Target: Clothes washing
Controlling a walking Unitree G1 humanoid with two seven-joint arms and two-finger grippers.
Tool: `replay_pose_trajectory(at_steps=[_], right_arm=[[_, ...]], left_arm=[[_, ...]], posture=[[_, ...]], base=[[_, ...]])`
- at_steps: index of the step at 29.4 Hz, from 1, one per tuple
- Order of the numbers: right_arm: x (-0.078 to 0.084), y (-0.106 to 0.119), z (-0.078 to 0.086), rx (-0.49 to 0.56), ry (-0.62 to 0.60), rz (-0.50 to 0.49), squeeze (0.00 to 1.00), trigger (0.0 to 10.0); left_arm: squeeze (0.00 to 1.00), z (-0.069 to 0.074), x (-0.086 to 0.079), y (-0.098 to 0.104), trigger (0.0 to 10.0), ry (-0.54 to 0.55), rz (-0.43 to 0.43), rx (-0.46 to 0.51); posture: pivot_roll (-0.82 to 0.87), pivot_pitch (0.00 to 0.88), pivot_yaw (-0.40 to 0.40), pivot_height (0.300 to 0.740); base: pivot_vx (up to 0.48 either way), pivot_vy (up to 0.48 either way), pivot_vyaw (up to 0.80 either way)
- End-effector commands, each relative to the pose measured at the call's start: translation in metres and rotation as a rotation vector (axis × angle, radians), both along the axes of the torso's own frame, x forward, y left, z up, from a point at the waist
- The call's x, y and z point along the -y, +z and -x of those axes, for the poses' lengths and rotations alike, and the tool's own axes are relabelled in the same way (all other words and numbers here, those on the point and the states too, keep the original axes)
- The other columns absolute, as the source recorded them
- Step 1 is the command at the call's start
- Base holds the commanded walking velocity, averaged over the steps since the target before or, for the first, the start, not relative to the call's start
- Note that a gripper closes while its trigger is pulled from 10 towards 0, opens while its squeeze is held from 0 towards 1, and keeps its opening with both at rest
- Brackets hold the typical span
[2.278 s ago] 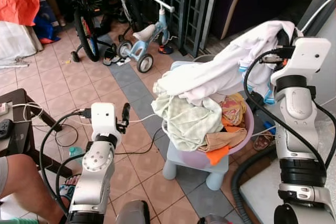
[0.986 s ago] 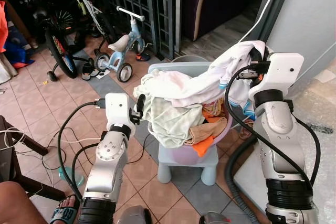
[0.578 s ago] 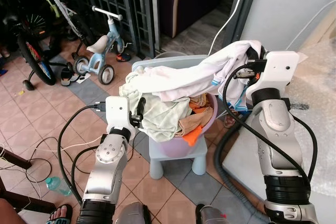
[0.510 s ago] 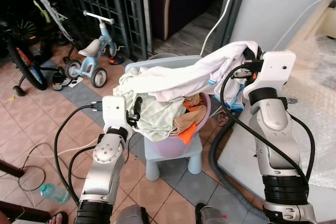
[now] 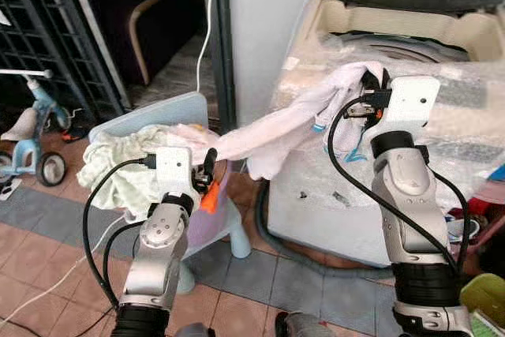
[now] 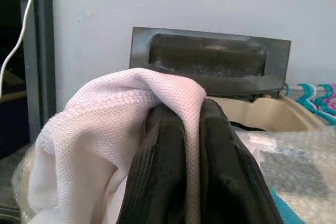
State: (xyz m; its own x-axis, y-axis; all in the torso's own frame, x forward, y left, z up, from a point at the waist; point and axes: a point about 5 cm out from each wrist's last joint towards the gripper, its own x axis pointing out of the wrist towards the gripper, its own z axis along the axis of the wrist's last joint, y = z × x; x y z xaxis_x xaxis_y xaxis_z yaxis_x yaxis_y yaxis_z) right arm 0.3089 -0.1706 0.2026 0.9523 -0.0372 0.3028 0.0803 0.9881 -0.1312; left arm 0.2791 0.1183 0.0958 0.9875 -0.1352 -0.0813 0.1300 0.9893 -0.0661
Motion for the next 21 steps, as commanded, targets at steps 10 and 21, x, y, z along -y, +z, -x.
replay_pose_trajectory(at_steps=[10,21], right_arm=[[0.012,0.029,-0.007,0.124,-0.022,0.079,0.0,10.0],[0.004,0.028,-0.01,0.12,0.045,0.094,0.0,10.0]], left_arm=[[0.0,0.0,0.0,0.01,10.0,-0.036,0.028,0.053],[0.0,0.002,-0.001,0.01,10.0,-0.042,0.037,0.065]], posture=[[-0.06,0.022,0.068,0.74],[-0.06,0.029,0.063,0.74]], base=[[0.0,0.0,-0.72],[0.227,0.0,0.0]])
